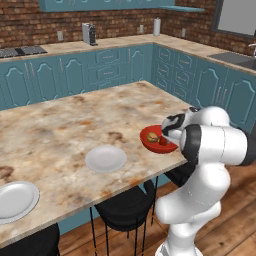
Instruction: Pick the chicken drumstick and bell pepper from their plates and place them in the bowl. Then put the bowl in the fridge.
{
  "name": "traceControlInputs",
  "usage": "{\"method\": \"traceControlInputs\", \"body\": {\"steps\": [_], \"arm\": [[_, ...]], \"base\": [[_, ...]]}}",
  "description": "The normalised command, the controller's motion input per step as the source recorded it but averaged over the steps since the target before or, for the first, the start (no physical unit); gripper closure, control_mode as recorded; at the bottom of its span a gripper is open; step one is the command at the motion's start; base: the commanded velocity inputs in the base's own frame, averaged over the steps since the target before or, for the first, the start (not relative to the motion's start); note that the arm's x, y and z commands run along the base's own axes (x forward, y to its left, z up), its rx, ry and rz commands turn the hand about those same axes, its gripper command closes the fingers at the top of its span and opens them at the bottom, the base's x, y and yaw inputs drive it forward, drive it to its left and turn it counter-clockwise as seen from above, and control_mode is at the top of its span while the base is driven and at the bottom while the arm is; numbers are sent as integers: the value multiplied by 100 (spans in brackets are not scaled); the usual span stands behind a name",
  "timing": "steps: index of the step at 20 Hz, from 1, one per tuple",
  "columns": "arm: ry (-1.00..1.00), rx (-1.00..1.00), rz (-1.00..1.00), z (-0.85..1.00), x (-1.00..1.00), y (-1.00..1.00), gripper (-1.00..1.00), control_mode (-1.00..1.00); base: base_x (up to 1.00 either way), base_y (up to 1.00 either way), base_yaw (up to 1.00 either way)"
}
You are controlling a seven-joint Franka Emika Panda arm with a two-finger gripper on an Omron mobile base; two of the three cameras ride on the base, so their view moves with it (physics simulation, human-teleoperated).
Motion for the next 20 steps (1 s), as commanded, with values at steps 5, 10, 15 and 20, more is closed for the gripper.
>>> {"method": "traceControlInputs", "body": {"steps": [5, 10, 15, 20], "arm": [[5, 0, -4, -14, 31, -5, -100, -100], [4, 4, 0, -12, 10, -4, -100, -100], [3, 7, -2, -12, 0, 5, 100, -100], [1, 3, -9, -5, 0, 15, 100, -100]], "base": [[0, 0, 0], [0, 0, 0], [0, 0, 0], [0, 0, 0]]}}
